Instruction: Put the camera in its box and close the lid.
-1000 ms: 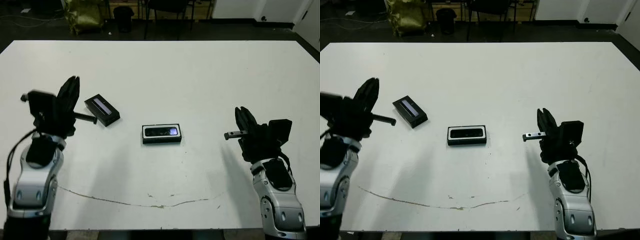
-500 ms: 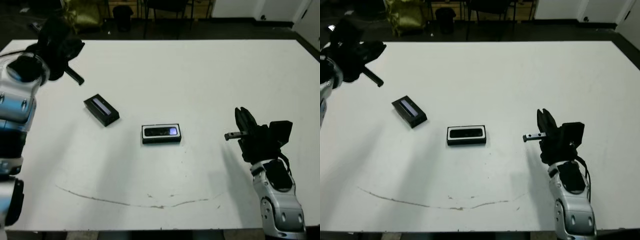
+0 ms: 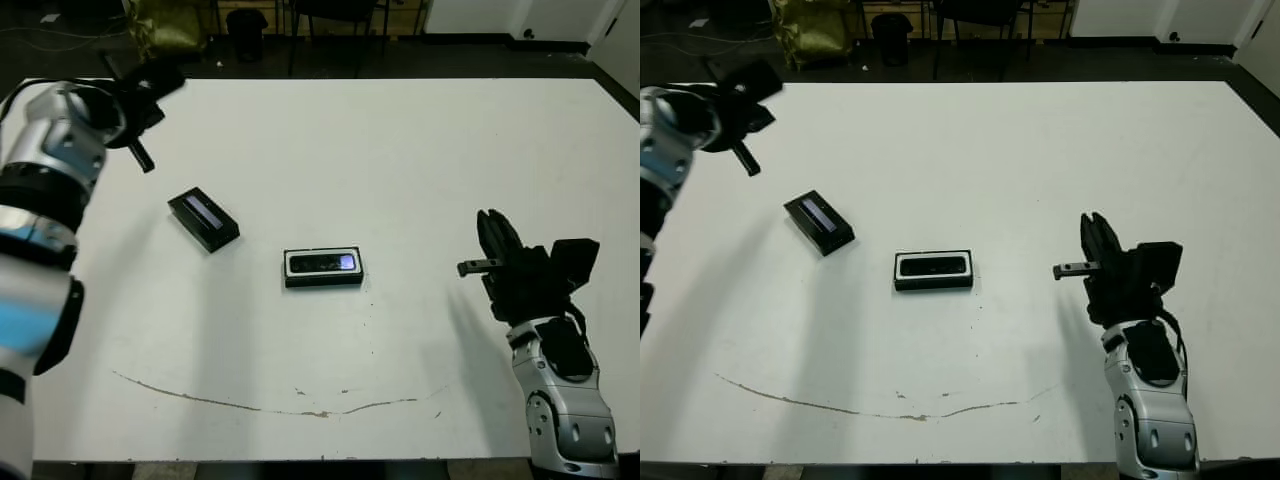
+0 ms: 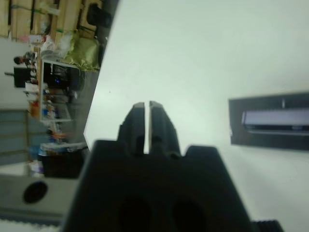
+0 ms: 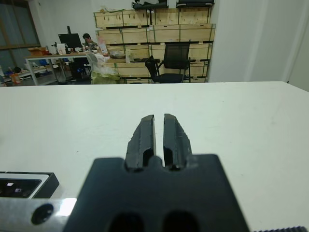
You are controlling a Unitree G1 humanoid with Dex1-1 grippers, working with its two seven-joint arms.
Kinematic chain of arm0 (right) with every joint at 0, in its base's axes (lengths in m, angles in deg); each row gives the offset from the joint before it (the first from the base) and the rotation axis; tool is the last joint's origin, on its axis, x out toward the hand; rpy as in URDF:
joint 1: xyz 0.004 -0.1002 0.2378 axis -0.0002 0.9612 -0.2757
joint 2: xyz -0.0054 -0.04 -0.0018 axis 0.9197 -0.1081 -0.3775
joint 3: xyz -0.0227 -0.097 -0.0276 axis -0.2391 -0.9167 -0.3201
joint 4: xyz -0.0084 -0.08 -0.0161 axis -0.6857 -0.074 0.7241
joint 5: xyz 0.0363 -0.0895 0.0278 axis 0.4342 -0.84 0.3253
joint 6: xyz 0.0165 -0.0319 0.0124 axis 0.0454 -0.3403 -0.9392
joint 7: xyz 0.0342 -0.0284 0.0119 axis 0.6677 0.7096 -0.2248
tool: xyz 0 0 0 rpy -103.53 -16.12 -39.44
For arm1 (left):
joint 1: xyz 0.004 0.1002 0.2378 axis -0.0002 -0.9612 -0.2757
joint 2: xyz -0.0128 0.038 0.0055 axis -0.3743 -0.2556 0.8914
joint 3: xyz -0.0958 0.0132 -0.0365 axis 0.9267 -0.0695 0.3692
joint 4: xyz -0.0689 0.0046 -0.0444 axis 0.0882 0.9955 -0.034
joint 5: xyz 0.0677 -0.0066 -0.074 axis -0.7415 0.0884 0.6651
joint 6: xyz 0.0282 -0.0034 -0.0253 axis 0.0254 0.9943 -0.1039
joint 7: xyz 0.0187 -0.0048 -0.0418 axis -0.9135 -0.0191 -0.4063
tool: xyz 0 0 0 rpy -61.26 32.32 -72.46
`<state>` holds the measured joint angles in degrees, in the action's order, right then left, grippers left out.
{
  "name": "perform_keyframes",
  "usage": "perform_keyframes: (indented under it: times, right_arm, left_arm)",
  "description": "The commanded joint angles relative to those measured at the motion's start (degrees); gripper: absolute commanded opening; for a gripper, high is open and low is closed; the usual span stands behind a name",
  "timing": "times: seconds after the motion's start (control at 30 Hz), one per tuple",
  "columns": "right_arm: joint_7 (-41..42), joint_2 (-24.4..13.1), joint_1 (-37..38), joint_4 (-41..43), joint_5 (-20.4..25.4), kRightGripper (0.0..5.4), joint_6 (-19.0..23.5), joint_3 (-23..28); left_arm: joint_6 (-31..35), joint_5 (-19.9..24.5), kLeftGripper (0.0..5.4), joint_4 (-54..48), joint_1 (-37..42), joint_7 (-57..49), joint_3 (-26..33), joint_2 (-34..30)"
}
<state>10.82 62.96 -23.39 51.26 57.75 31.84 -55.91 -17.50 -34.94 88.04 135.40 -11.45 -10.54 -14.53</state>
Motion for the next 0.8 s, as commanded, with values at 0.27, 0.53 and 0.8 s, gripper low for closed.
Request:
perform_keyframes:
  times: [0.27, 0.53, 0.8]
  right_arm:
    - [-0.5, -0.2, 1.1, -0.9, 0.4, 0.02, 0.0, 0.4]
    - [-1.3, -0.2, 1.8, 0.4, 1.3, 0.02, 2.3, 0.5]
    - [-1.9, -0.5, 2.7, 2.4, 1.2, 0.02, 5.0, 0.2]
  left_arm:
    - [-17.3, -9.8, 0.00, 3.3, -1.0, -5.1, -7.2, 0.6]
    - [-23.8, -14.3, 0.00, 5.5, -3.1, -15.0, -9.3, 0.3]
    - [-22.4, -18.4, 0.00, 8.5, -2.9, -17.1, -11.7, 0.6]
